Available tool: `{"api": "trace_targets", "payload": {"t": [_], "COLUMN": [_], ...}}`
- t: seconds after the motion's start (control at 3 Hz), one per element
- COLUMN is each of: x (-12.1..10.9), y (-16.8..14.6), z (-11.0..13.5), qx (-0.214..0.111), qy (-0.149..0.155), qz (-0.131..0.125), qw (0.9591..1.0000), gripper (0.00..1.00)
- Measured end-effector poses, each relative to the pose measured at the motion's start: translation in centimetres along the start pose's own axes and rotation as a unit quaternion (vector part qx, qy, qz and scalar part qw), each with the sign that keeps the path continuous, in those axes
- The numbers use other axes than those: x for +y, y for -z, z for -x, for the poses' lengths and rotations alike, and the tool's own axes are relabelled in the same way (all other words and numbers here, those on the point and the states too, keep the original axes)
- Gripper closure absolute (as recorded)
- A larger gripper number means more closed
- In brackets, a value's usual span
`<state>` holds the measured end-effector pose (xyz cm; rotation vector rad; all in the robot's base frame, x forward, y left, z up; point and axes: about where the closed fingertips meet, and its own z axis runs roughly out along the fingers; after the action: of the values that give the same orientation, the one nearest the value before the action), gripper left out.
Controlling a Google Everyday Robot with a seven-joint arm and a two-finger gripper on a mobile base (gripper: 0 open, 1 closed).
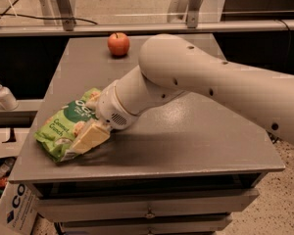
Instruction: Move green rice chip bag near apple
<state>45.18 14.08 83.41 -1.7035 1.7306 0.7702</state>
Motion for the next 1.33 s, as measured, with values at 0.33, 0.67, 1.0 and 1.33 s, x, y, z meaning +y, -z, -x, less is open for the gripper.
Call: {"api": "trace_targets", "payload": {"t": [0.33,0.67,1.0,1.33], "x": [0.0,-2.8,-5.4,-6.8], "y": [0.0,6.4,15.0,19.7], "z": [0.0,0.4,1.4,1.9], "qx": [0.000,-0.017,-0.047,-0.062], "qy": [0.000,-0.010,-0.022,-0.033], "qz": [0.000,-0.068,-0.143,-0.180], "qw": [1.0000,0.9975,0.9884,0.9811], "gripper": [1.00,1.00,1.00,1.00]}}
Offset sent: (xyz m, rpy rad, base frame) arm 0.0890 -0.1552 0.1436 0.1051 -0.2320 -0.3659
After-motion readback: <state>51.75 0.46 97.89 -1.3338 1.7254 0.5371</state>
